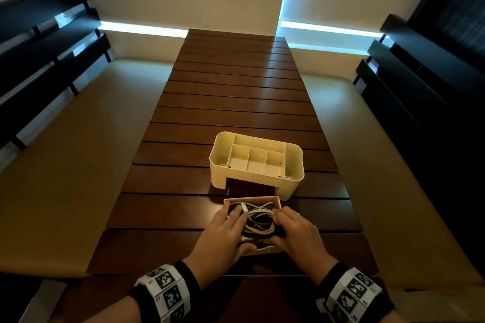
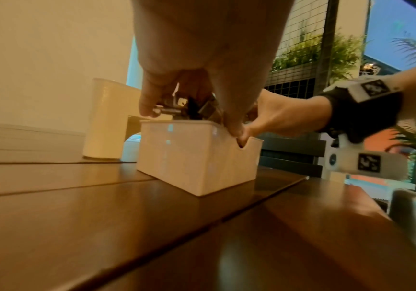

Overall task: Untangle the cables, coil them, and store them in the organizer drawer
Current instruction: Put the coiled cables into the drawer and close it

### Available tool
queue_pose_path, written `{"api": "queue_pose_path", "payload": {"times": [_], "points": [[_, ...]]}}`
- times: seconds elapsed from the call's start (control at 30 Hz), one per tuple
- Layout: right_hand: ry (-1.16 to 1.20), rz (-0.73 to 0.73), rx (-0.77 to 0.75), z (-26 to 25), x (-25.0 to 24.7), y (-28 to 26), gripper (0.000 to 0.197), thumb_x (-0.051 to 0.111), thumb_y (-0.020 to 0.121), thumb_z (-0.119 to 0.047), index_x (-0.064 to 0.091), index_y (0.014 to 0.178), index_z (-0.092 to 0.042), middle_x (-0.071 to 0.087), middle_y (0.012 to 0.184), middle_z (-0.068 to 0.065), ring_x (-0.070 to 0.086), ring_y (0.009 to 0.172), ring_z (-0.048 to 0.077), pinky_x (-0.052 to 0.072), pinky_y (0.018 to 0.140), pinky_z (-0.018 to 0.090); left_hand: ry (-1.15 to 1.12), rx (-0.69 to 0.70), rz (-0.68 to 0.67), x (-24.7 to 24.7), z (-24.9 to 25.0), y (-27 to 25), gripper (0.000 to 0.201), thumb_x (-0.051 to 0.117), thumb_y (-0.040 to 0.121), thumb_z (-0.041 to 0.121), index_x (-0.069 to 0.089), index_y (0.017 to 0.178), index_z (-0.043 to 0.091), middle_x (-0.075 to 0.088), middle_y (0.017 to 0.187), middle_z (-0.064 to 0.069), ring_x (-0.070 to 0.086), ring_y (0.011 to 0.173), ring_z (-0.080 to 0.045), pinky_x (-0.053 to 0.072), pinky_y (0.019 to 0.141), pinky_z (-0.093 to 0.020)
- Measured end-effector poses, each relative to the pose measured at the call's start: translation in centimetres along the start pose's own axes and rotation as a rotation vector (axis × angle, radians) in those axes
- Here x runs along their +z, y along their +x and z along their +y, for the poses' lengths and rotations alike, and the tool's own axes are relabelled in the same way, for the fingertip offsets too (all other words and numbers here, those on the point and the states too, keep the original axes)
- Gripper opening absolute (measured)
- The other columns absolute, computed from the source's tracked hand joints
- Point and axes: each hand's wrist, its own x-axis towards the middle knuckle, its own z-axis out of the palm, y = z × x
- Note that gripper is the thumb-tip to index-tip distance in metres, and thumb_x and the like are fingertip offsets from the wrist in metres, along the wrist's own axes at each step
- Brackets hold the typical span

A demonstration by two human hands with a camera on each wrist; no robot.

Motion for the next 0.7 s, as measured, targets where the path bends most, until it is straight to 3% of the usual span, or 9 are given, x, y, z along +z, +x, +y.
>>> {"api": "queue_pose_path", "payload": {"times": [0.1, 0.17, 0.23, 0.27, 0.33, 0.4, 0.47, 0.6, 0.7], "points": [[0.124, -0.041, 0.043, 0.2, -0.8, -0.3, 0.032, 0.064, 0.077, -0.043, 0.064, 0.084, -0.013, 0.057, 0.110, -0.012, 0.056, 0.090, 0.000, 0.052, 0.078, 0.020, 0.082, 0.019, -0.006, 1.1, 0.8, -0.2, 0.067, 0.078, 0.058, 0.054, 0.071, 0.106, 0.008, 0.071, 0.107, -0.012, 0.067, 0.100, -0.033, 0.056, 0.078, -0.041], [0.120, -0.029, 0.034, 0.2, -1.0, -0.2, 0.017, 0.064, 0.083, -0.029, 0.062, 0.079, -0.012, 0.057, 0.108, -0.008, 0.057, 0.087, 0.004, 0.052, 0.079, 0.027, 0.031, 0.052, 0.024, 0.2, 1.2, -0.7, 0.063, 0.062, 0.072, 0.057, 0.067, 0.115, 0.011, 0.065, 0.121, -0.008, 0.064, 0.106, -0.028, 0.054, 0.084, -0.039], [0.102, -0.078, 0.061, 0.1, -1.1, 0.2, 0.014, 0.065, 0.083, -0.024, 0.054, 0.079, -0.017, 0.051, 0.101, -0.007, 0.054, 0.084, 0.008, 0.051, 0.077, 0.032, -0.166, 0.051, -0.025, -1.9, 0.7, -0.5, 0.064, 0.040, 0.086, 0.059, 0.047, 0.137, 0.020, 0.033, 0.145, 0.009, 0.041, 0.127, -0.017, 0.037, 0.102, -0.032], [0.105, -0.117, 0.083, 0.0, -1.1, 0.5, 0.017, 0.066, 0.082, -0.023, 0.049, 0.081, -0.019, 0.048, 0.099, -0.007, 0.052, 0.084, 0.010, 0.051, 0.076, 0.035, -0.246, 0.061, -0.057, -2.9, 0.0, -0.3, 0.056, 0.040, 0.091, 0.052, 0.039, 0.141, 0.026, 0.020, 0.147, 0.017, 0.029, 0.132, -0.012, 0.027, 0.107, -0.030], [0.154, -0.178, 0.113, -0.2, -1.5, 1.2, 0.025, 0.066, 0.081, -0.022, 0.046, 0.094, -0.026, 0.044, 0.106, -0.008, 0.051, 0.094, 0.011, 0.050, 0.083, 0.038, -0.379, 0.071, -0.140, -4.3, -1.4, 0.4, 0.055, 0.054, 0.092, 0.038, 0.032, 0.142, 0.036, 0.016, 0.146, 0.025, 0.019, 0.133, -0.009, 0.020, 0.110, -0.036], [0.157, -0.264, 0.096, -0.1, -1.9, 1.9, 0.048, 0.067, 0.081, -0.022, 0.043, 0.122, -0.027, 0.036, 0.129, -0.009, 0.044, 0.117, 0.012, 0.044, 0.100, 0.035, -0.345, 0.043, -0.163, -4.9, -2.3, 1.2, 0.077, 0.069, 0.082, 0.036, 0.025, 0.145, 0.038, 0.019, 0.141, 0.023, 0.016, 0.127, -0.007, 0.020, 0.112, -0.041], [0.074, -0.380, 0.073, 0.1, -2.5, 2.7, 0.066, 0.068, 0.081, -0.027, 0.036, 0.137, -0.019, 0.026, 0.142, -0.008, 0.033, 0.129, 0.014, 0.034, 0.109, 0.031, -0.251, 0.035, -0.224, -5.3, -2.1, 2.2, 0.086, 0.076, 0.075, 0.037, 0.027, 0.145, 0.032, 0.024, 0.140, 0.013, 0.020, 0.126, -0.010, 0.025, 0.112, -0.037], [-0.125, -0.507, 0.048, -1.0, -3.3, 4.6, 0.072, 0.075, 0.074, -0.026, 0.037, 0.133, -0.013, 0.031, 0.132, 0.002, 0.046, 0.115, 0.021, 0.045, 0.098, 0.035, -0.128, 0.038, -0.299, -5.5, -1.4, 4.3, 0.087, 0.081, 0.067, 0.031, 0.034, 0.140, 0.018, 0.025, 0.134, 0.004, 0.037, 0.121, -0.019, 0.044, 0.101, -0.034], [-0.328, -0.610, 0.050, -1.8, -3.3, 6.1, 0.074, 0.077, 0.070, -0.031, 0.040, 0.130, -0.011, 0.038, 0.124, 0.005, 0.046, 0.110, 0.024, 0.048, 0.093, 0.038, 0.013, 0.061, -0.308, -5.2, -0.5, 4.9, 0.087, 0.083, 0.061, 0.039, 0.039, 0.132, 0.012, 0.028, 0.126, 0.001, 0.039, 0.111, -0.016, 0.048, 0.095, -0.034]]}}
